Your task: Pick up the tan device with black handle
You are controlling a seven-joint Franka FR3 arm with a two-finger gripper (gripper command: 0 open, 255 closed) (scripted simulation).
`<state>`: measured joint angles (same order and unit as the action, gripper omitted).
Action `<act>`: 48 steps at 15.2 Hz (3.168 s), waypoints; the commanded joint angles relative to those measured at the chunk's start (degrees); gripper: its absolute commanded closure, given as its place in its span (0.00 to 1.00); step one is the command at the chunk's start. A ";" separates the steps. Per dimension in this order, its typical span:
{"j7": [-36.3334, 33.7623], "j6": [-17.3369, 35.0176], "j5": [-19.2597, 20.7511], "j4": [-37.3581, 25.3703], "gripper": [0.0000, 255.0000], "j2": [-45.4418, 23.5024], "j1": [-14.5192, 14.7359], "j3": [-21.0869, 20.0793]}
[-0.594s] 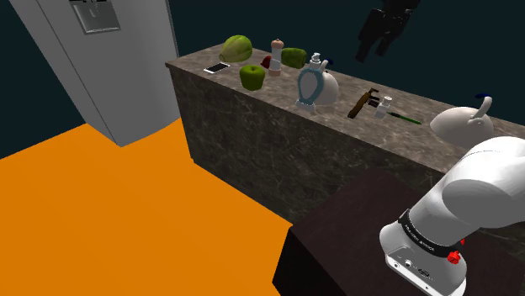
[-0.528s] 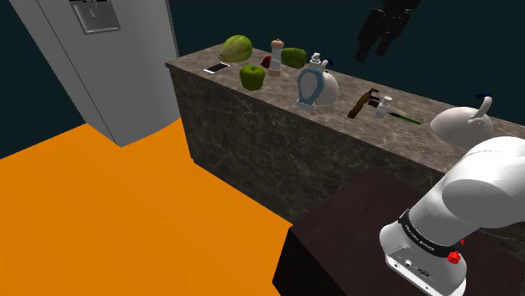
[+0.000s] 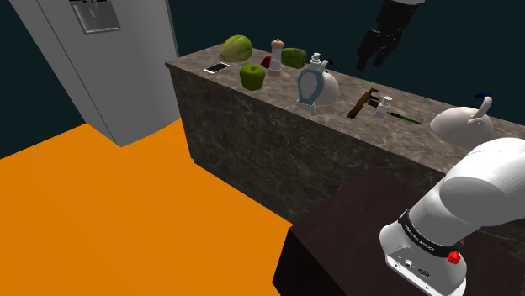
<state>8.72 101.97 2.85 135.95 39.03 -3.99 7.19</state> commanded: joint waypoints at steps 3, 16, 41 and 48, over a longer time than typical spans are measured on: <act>3.56 4.43 1.97 0.19 0.00 -4.48 -1.63 3.88; 15.53 18.34 2.49 -5.40 0.00 -24.81 -4.89 16.04; 37.84 28.90 -17.75 -30.35 0.00 -65.91 -16.98 20.92; 38.09 29.77 -18.23 -30.21 1.00 -66.70 -17.19 20.61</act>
<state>46.83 131.71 -15.36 105.69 -27.58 -21.20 27.84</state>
